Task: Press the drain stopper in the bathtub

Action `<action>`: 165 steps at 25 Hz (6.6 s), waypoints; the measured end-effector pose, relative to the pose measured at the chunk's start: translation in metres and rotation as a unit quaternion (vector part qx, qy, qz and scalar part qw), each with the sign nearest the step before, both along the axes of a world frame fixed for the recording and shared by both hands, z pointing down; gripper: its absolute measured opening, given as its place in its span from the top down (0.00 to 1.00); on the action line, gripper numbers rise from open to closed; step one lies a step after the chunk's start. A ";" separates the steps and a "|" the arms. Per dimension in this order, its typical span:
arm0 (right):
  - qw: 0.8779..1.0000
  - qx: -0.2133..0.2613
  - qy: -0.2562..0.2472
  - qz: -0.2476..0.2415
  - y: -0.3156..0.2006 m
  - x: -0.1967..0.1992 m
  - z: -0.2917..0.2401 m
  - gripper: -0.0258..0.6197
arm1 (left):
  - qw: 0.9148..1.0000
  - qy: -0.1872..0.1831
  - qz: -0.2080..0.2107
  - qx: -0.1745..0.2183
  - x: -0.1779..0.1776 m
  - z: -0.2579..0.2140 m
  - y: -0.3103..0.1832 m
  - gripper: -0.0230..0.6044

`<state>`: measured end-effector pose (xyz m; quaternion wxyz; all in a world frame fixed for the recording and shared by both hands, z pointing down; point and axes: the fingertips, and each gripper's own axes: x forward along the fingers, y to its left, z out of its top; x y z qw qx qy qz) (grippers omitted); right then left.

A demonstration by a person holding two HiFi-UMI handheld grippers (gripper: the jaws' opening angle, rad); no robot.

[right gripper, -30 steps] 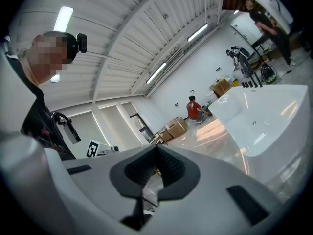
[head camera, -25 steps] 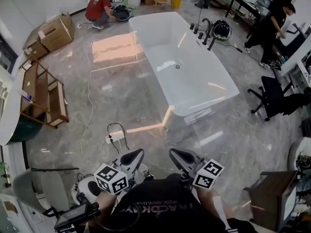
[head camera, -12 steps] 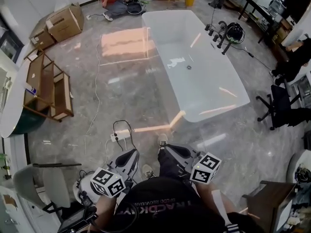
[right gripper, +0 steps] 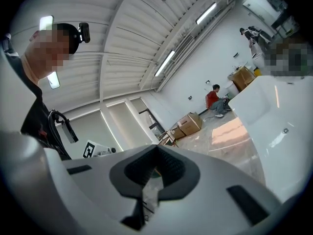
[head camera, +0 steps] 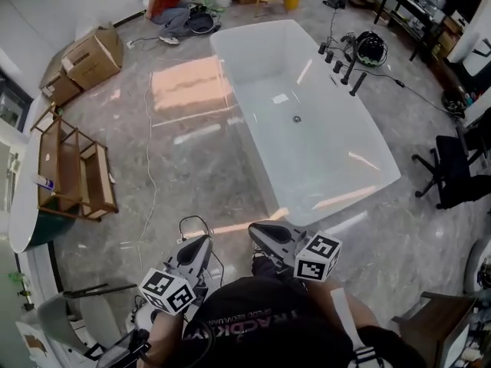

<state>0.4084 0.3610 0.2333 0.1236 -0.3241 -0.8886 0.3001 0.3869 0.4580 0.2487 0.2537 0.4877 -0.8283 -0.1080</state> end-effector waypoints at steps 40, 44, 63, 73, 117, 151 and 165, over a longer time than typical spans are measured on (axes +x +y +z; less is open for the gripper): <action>0.951 -0.012 0.040 0.305 -0.119 -0.283 0.020 0.93 | 0.972 -0.003 0.232 -0.020 -0.359 0.001 -0.103 0.95; 0.939 -0.008 0.051 0.340 -0.124 -0.297 0.022 0.94 | 0.965 0.007 0.262 -0.024 -0.384 0.010 -0.114 0.95; 0.898 -0.036 0.041 0.437 -0.291 -0.287 0.033 0.94 | 0.938 -0.036 0.336 -0.079 -0.420 0.013 -0.281 0.95; 0.857 -0.035 0.042 0.512 -0.326 -0.304 0.049 0.94 | 0.911 -0.066 0.402 -0.068 -0.469 0.019 -0.354 0.95; 0.790 -0.019 0.239 0.565 -0.487 -0.409 0.289 0.94 | 0.832 0.002 0.539 -0.127 -0.562 0.232 -0.496 0.95; 0.747 -0.015 0.433 0.504 -0.594 -0.467 0.670 0.94 | 0.816 0.047 0.568 -0.100 -0.563 0.365 -0.513 0.95; 0.742 -0.011 0.481 0.466 -0.609 -0.485 0.760 0.94 | 0.770 0.049 0.615 -0.163 -0.559 0.369 -0.497 0.95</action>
